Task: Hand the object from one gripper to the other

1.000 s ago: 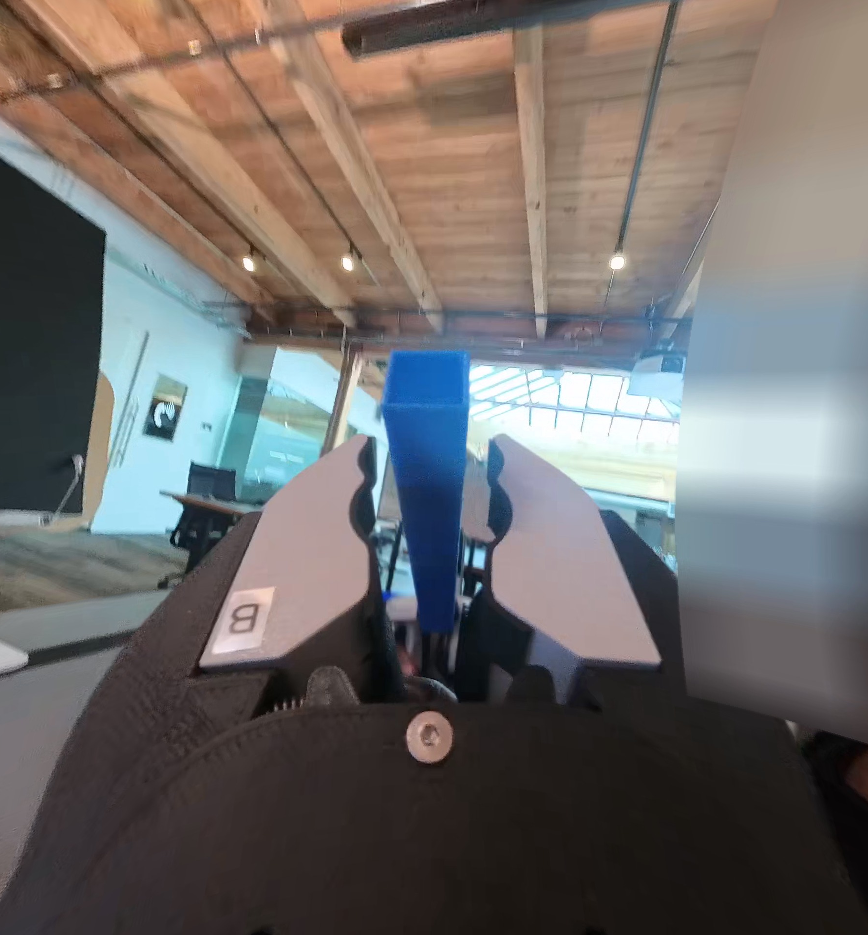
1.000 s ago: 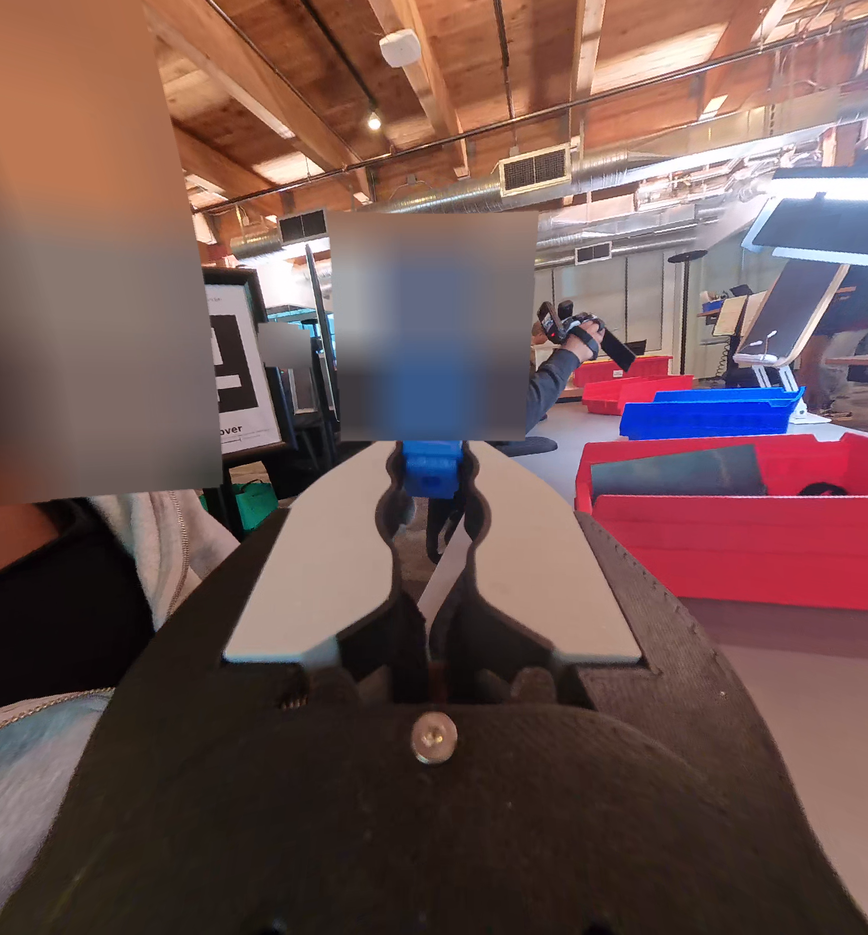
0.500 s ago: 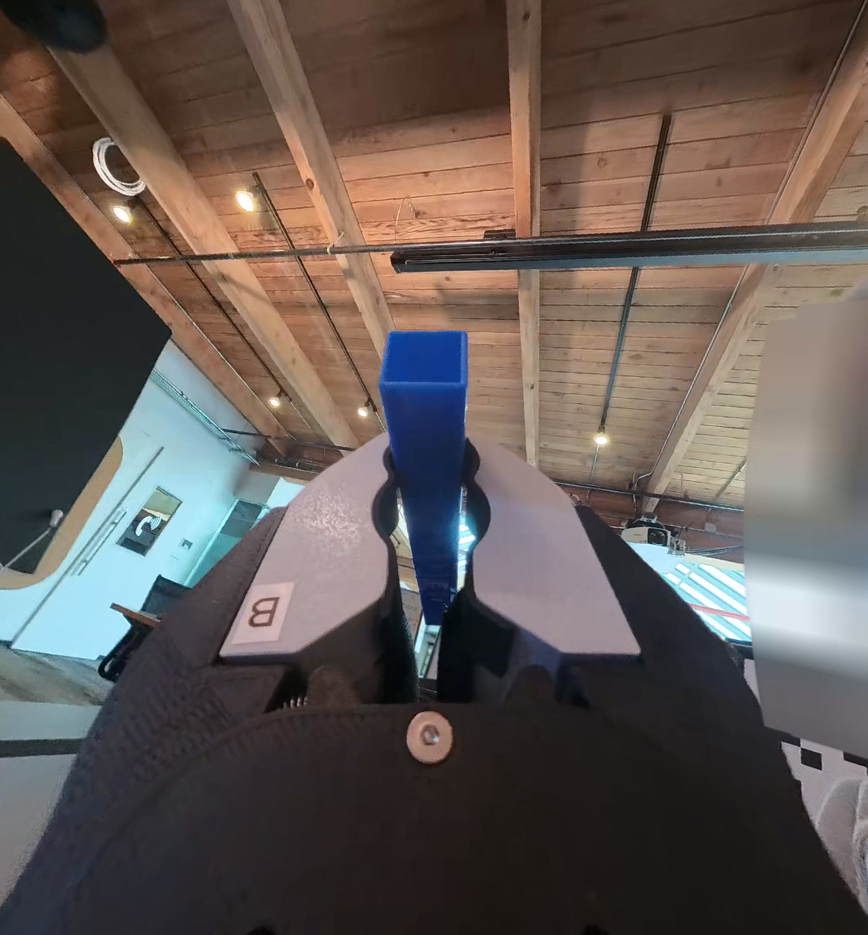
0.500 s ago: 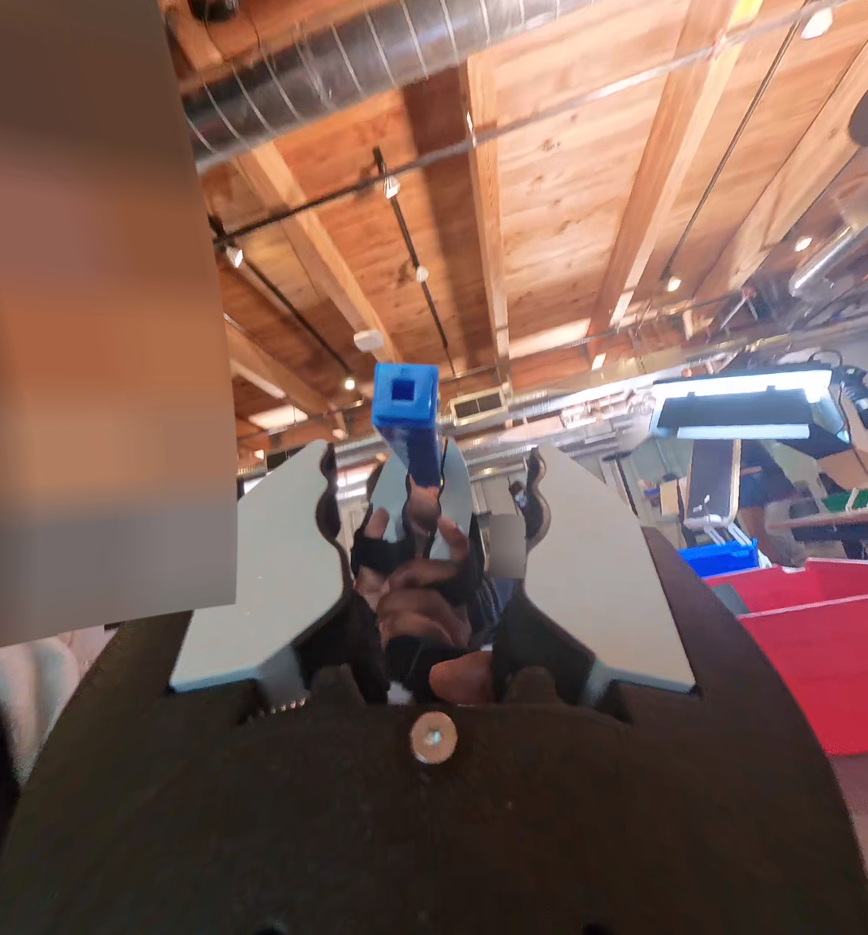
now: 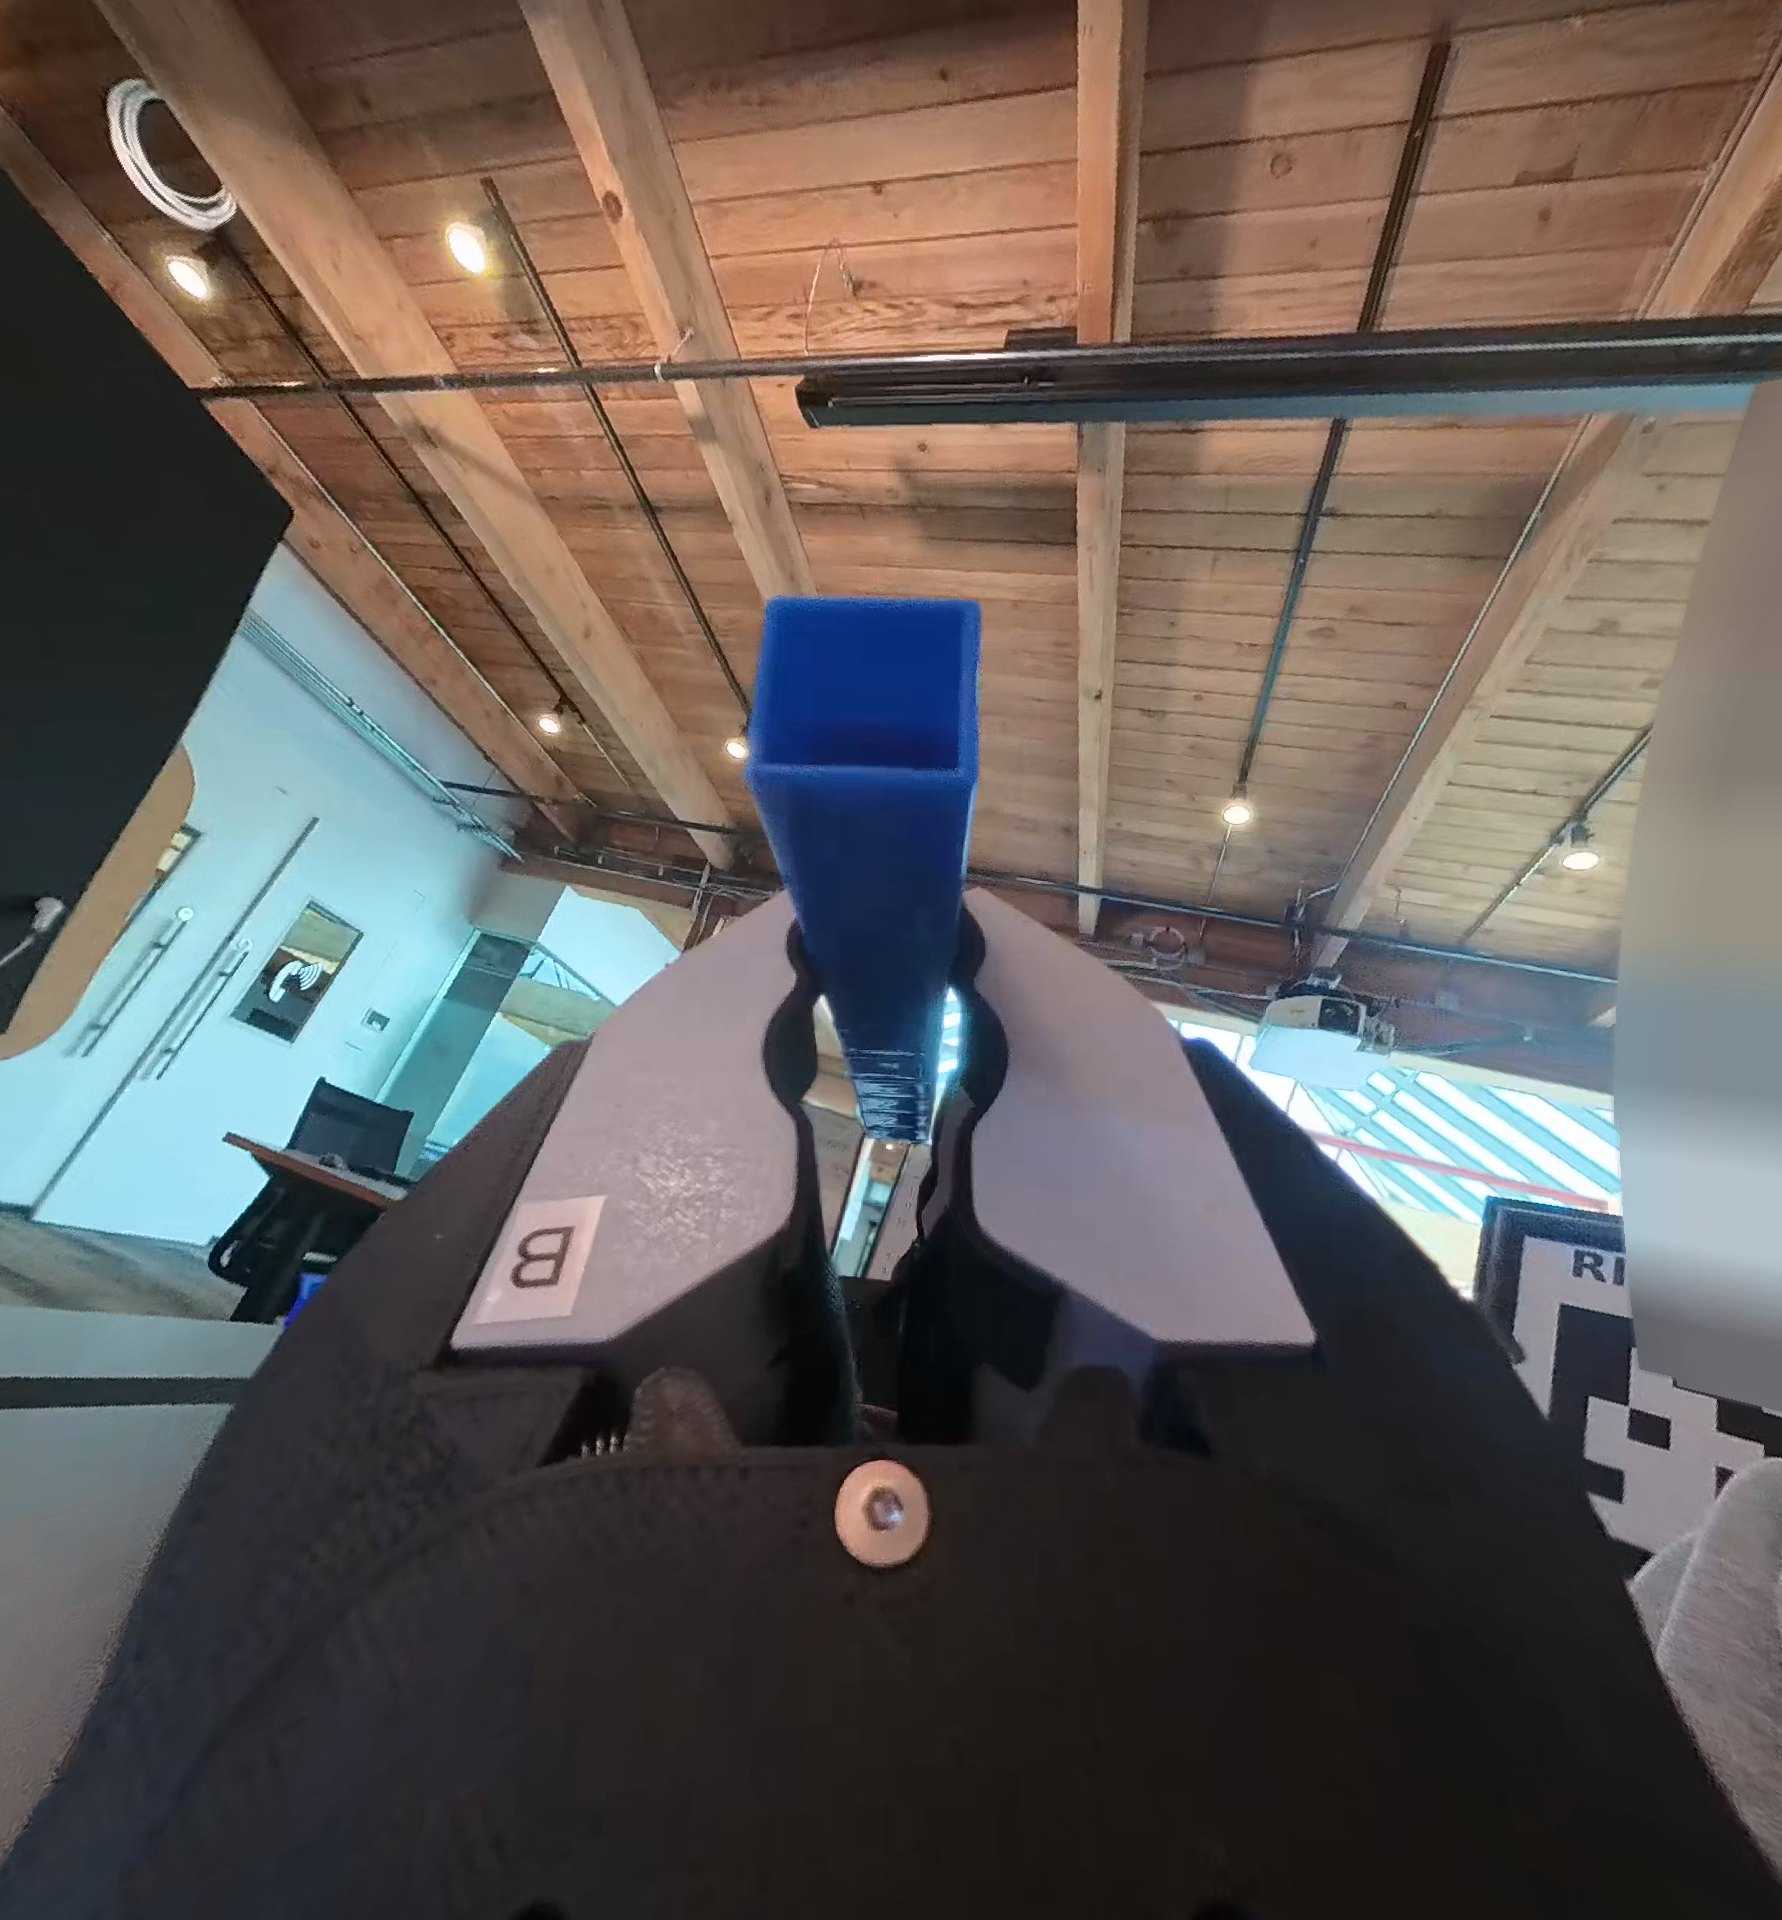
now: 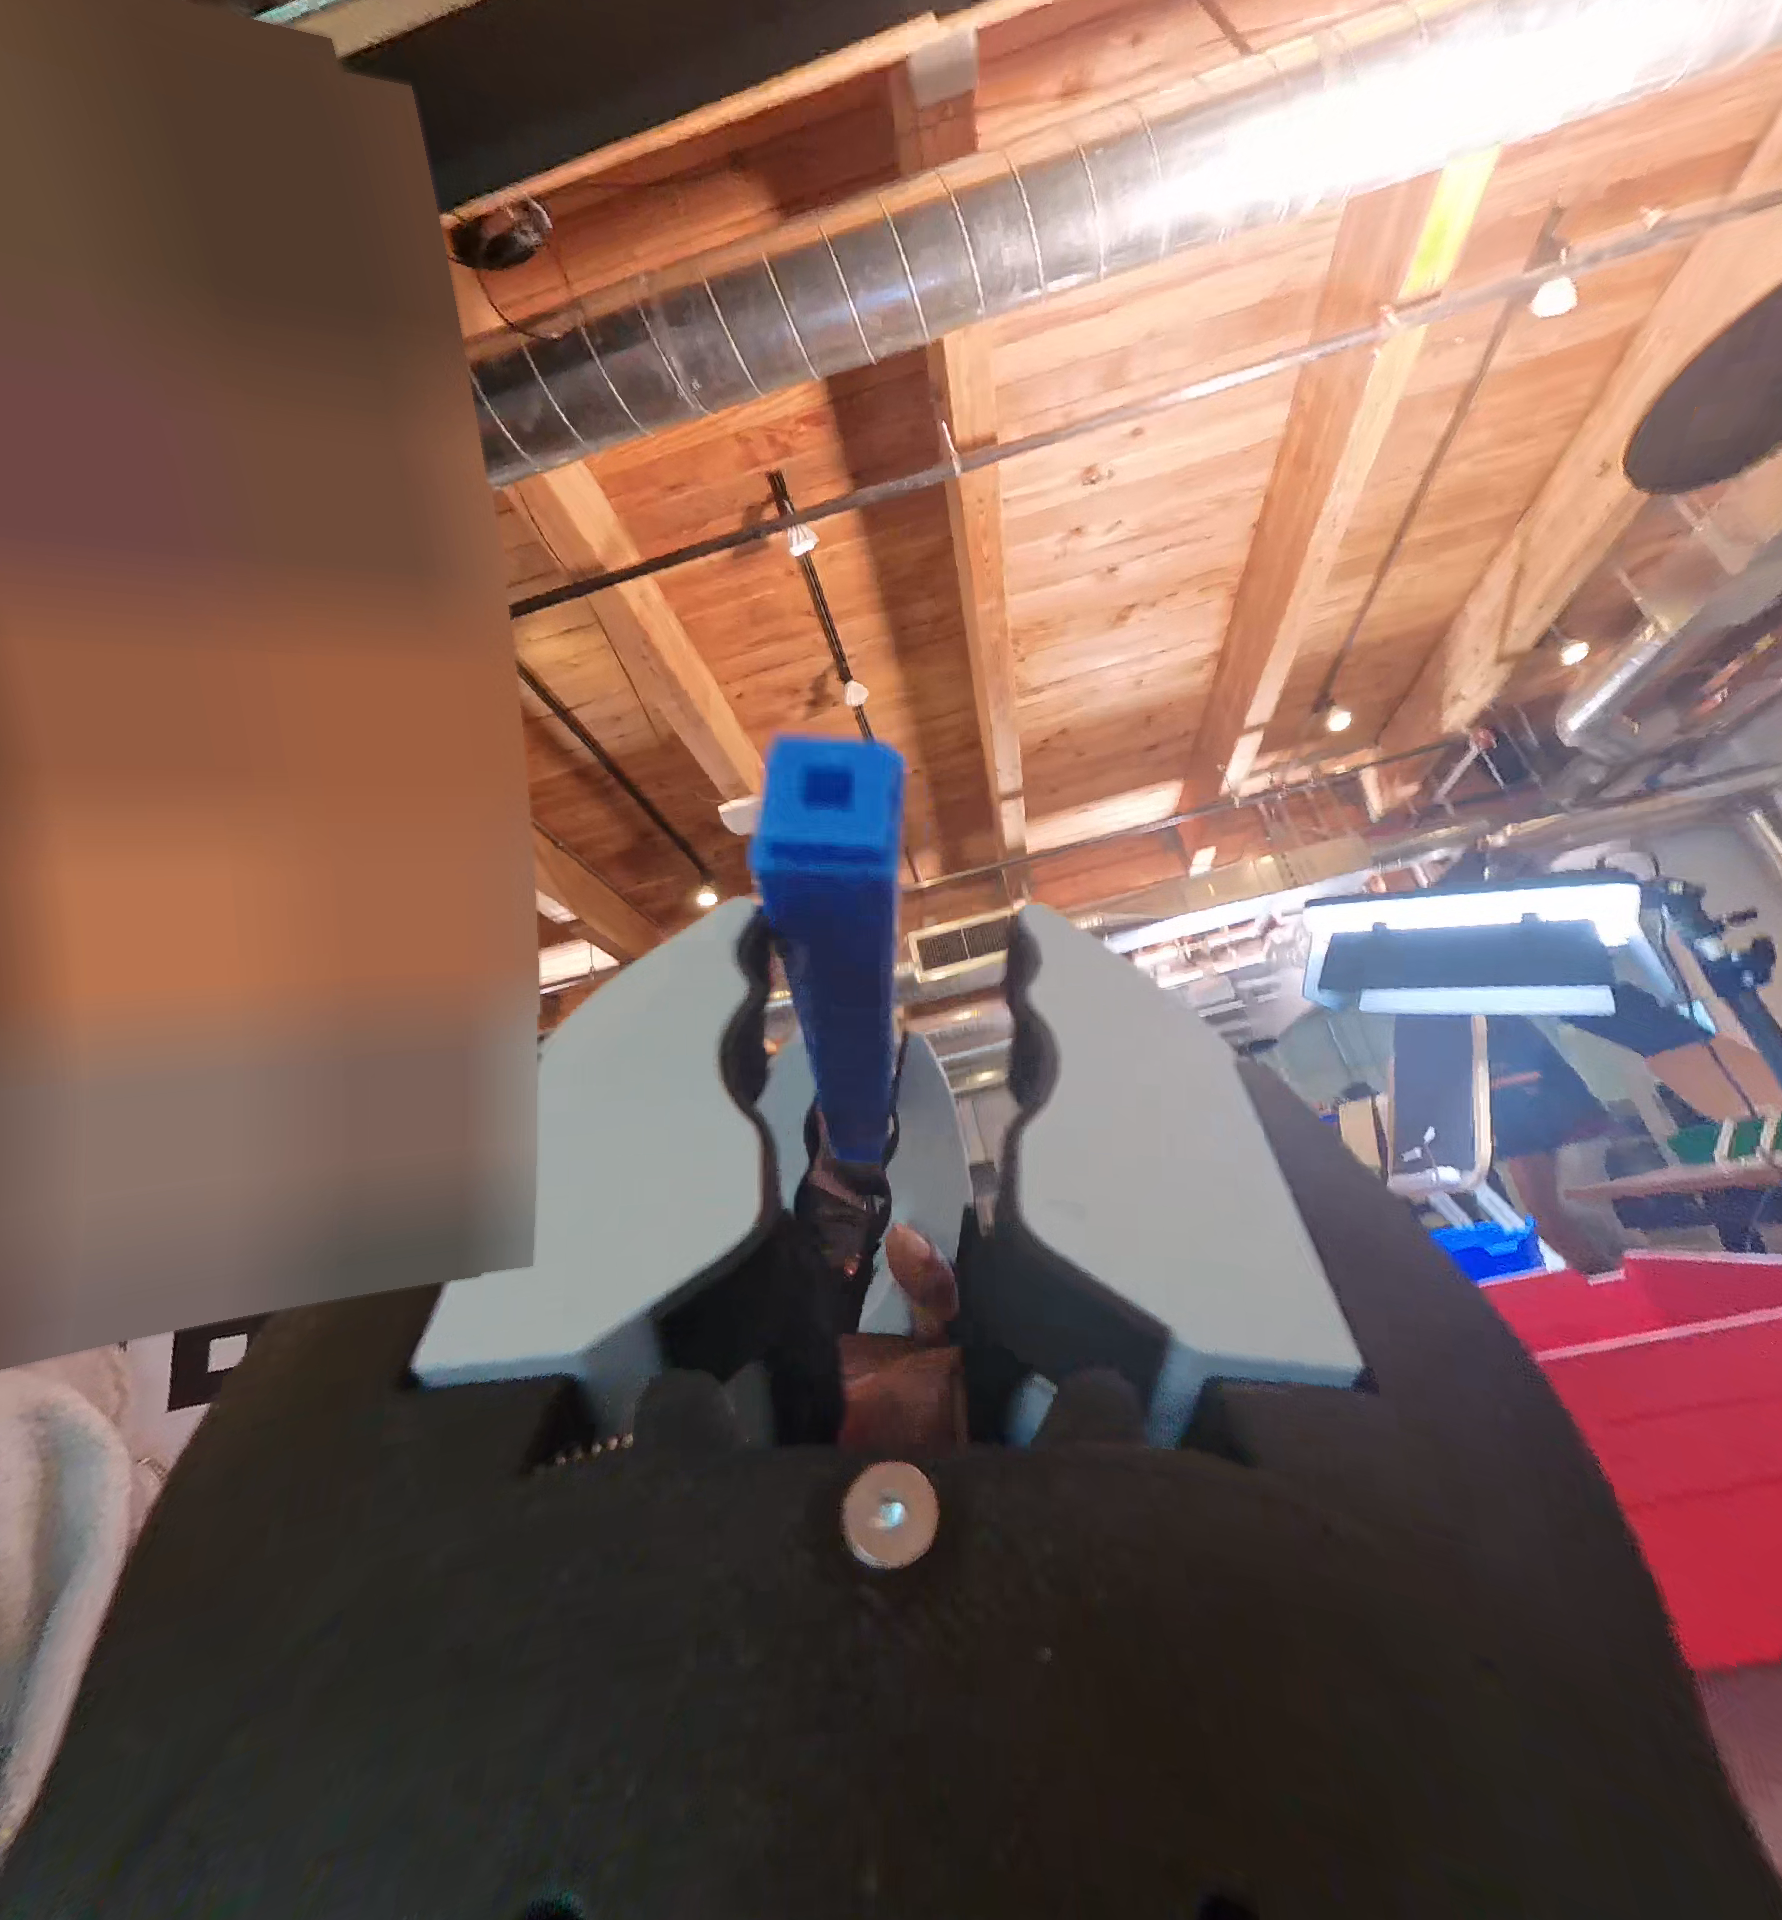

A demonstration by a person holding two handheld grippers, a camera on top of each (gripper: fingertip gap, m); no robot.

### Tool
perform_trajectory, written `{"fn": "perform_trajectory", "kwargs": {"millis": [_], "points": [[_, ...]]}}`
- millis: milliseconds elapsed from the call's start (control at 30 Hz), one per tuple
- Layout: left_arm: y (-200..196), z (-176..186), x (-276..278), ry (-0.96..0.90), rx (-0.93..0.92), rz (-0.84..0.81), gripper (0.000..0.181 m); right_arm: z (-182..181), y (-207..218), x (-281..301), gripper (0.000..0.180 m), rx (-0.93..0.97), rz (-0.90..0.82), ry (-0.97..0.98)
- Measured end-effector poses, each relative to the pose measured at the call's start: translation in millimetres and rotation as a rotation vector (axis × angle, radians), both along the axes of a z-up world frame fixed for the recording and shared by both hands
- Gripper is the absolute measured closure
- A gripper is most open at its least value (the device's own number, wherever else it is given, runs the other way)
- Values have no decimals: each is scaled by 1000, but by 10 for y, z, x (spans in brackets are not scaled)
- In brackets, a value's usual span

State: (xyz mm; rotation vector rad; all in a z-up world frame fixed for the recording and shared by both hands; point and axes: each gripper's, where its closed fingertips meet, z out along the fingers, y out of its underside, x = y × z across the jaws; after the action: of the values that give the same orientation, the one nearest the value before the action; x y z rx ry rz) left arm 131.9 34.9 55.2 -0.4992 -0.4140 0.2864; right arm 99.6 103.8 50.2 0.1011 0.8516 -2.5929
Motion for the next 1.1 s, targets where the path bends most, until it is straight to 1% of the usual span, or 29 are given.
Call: {"fn": "perform_trajectory", "kwargs": {"millis": [33,67,100,133,200,233,267,300,333,367,400,500,533,567,600,633,700,733,767,833,867,900,967,1033,1100], "points": [[28,-10,-5,1,14,4,158,-26,-64,16,130,24,9,-8],[60,-26,-17,-1,23,15,159,-51,-119,46,127,44,26,-9],[114,-48,-25,0,17,15,159,-62,-152,69,129,51,38,-11],[184,-78,-41,-9,4,5,158,-62,-157,79,134,43,38,-13],[260,-130,-74,-24,1,1,159,-48,-124,124,157,19,37,18],[261,-133,-62,-11,9,6,156,-49,-118,144,157,30,41,41],[272,-141,-52,0,0,11,158,-53,-116,156,157,50,41,63],[310,-157,-44,10,-31,11,153,-48,-105,163,157,60,36,82],[362,-187,-53,5,-72,9,141,-36,-88,166,157,62,31,93],[419,-229,-58,0,-118,7,143,-26,-77,169,157,63,34,99],[455,-269,-55,1,-151,9,159,-21,-74,176,157,68,44,104],[401,-276,-53,0,-117,11,160,-46,-121,178,157,97,44,106],[389,-283,-68,-8,-114,16,160,-64,-158,177,154,107,24,111],[406,-304,-88,-22,-127,16,160,-92,-215,198,147,128,4,126],[442,-318,-87,-23,-144,6,160,-123,-274,239,147,153,-8,148],[470,-321,-67,-12,-154,-3,160,-143,-312,263,155,168,-19,160],[474,-339,-87,-32,-170,10,158,-149,-314,267,157,188,-15,172],[468,-358,-105,-46,-192,25,155,-148,-301,245,157,203,-17,174],[446,-373,-114,-45,-220,53,134,-127,-264,209,157,198,-29,172],[364,-442,-142,-75,-299,108,76,-80,-171,146,157,196,-15,162],[337,-518,-126,-95,-379,110,60,-89,-164,132,158,241,7,173],[298,-618,-99,-126,-474,104,53,-126,-188,130,157,313,25,201],[146,-793,-33,-190,-657,129,49,-246,-248,172,157,468,52,291],[-60,-859,38,-209,-809,234,52,-393,-299,260,157,594,106,369],[-122,-928,171,-190,-967,258,76,-526,-334,351,157,674,162,420]]}}
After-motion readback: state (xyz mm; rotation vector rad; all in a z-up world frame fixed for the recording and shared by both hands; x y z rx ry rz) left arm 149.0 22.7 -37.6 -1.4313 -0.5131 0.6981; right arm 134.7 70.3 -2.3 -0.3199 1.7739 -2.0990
